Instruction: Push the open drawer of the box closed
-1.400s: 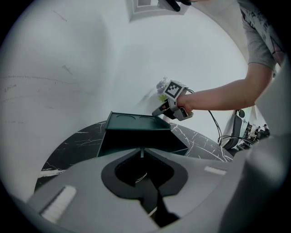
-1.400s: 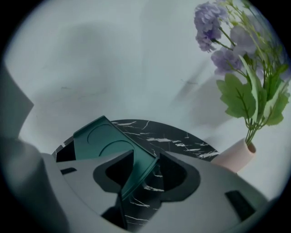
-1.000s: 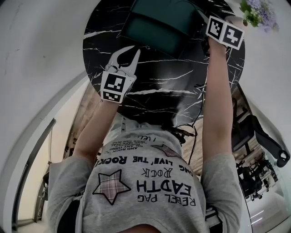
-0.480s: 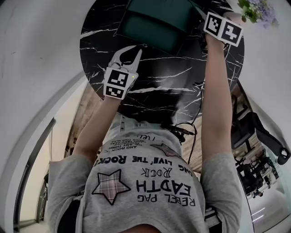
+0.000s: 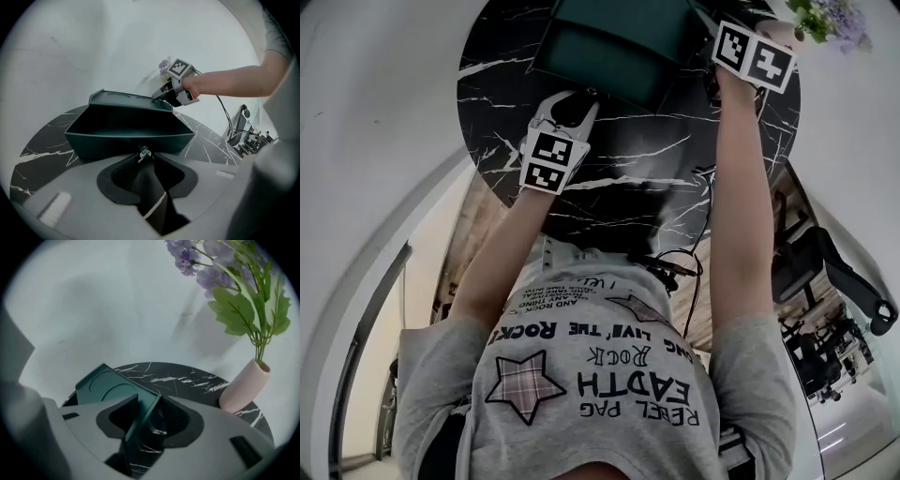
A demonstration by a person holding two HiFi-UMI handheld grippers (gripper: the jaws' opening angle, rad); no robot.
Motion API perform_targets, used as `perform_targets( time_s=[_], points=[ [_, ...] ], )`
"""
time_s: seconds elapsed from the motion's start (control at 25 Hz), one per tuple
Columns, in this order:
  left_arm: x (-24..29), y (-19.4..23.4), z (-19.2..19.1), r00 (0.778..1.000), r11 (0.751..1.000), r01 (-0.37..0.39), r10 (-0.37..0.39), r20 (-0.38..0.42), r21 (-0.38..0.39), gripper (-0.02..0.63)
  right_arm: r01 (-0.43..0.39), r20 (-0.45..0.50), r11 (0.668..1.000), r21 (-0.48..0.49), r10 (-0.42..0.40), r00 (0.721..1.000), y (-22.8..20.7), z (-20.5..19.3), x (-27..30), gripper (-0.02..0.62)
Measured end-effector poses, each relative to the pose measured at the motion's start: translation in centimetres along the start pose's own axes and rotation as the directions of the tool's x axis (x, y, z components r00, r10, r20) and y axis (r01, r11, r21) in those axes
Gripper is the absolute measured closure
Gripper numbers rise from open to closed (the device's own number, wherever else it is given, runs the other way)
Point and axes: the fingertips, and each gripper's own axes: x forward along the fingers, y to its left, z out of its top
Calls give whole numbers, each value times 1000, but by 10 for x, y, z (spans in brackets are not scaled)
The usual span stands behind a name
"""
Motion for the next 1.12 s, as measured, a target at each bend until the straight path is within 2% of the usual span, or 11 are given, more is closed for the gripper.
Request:
perform_targets(
  time_s=[0.24, 0.48, 0.64, 0.88, 1.12],
  points=[
    [10, -1, -3, 999, 1000, -17, 18, -30, 14, 509, 0, 4, 1000, -3, 0, 1000, 0, 0, 1, 442],
    [12, 1, 0, 999, 999, -47, 48, -23, 18, 508, 1, 14, 1000, -5, -1, 1000, 1, 0, -1, 442],
    [13, 5, -3, 996, 997, -76, 77, -42, 25, 530, 0, 24, 1000, 0, 0, 1000, 1, 0, -1, 442],
    [13, 4, 0, 999, 999, -42, 42, -34, 12, 532, -1, 24, 1000, 3, 1, 1000, 0, -1, 0, 442],
    [13, 4, 1, 999, 999, -41, 42, -33, 15, 534, 2, 28, 1000, 3, -2, 1000, 0, 0, -1, 442]
  ],
)
